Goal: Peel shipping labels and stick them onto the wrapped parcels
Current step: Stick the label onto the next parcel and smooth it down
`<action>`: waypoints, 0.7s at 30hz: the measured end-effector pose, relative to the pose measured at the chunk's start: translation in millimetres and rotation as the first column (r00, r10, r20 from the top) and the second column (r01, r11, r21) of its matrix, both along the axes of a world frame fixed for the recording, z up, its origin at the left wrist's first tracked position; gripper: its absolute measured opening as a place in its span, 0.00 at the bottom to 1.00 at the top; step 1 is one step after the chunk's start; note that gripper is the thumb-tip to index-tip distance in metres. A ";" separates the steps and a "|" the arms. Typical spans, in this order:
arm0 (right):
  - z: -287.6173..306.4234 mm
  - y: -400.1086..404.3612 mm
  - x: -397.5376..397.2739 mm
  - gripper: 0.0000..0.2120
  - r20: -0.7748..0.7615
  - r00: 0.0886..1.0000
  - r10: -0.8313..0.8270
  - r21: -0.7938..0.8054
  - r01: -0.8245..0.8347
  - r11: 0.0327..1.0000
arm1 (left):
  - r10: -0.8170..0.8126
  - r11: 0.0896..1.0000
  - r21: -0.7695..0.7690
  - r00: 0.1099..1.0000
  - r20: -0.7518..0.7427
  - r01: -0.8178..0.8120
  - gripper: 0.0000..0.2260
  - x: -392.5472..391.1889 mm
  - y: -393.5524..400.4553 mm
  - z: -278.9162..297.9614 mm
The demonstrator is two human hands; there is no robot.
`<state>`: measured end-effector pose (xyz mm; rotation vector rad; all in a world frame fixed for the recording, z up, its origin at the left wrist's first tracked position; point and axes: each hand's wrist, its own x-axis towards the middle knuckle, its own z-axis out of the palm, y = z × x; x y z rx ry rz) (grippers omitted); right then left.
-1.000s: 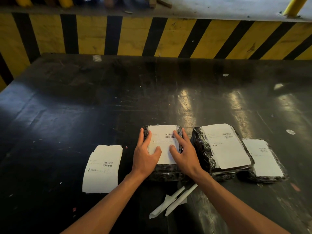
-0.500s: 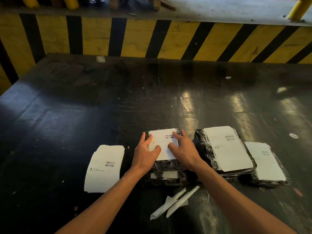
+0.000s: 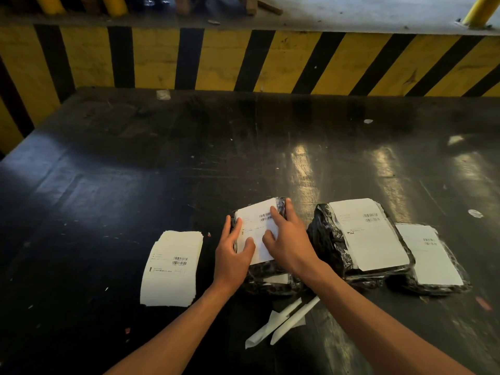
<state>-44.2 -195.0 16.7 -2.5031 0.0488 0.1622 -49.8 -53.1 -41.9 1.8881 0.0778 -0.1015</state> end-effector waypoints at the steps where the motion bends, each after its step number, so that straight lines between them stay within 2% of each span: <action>1: 0.9 3.4 0.4 0.30 0.005 1.000 0.015 -0.037 -0.015 0.999 | 0.011 1.000 -0.015 1.000 0.007 -0.011 0.25 -1.6 1.0 -2.0; 3: 2.7 6.4 1.1 0.30 0.020 0.999 0.032 -0.075 -0.030 0.997 | 0.025 0.999 -0.033 1.000 0.016 -0.025 0.25 -3.5 1.8 -3.0; 5: 3.8 4.1 0.3 0.30 0.047 0.998 0.040 -0.047 -0.038 0.998 | 0.034 0.999 -0.029 0.998 0.044 -0.032 0.25 -4.4 1.8 0.4; 8: 2.8 -5.2 -3.4 0.29 0.082 0.997 -0.010 0.131 -0.001 0.991 | 0.031 0.998 0.057 0.991 0.133 -0.038 0.26 1.0 1.9 13.8; 13: 3.7 -16.5 -9.6 0.27 0.082 0.986 -0.146 0.379 0.104 0.920 | -0.093 0.965 0.260 0.970 0.224 0.033 0.27 20.6 -1.9 51.5; 16: 12.9 -29.5 -6.3 0.27 0.091 0.978 -0.187 0.410 0.134 0.902 | -0.123 0.950 0.310 0.963 0.238 0.045 0.26 27.8 -15.9 75.7; 21: 45.0 -73.0 1.9 0.27 0.131 0.970 -0.204 0.377 0.141 0.916 | -0.117 0.961 0.274 0.951 0.286 0.036 0.26 32.6 -60.2 100.3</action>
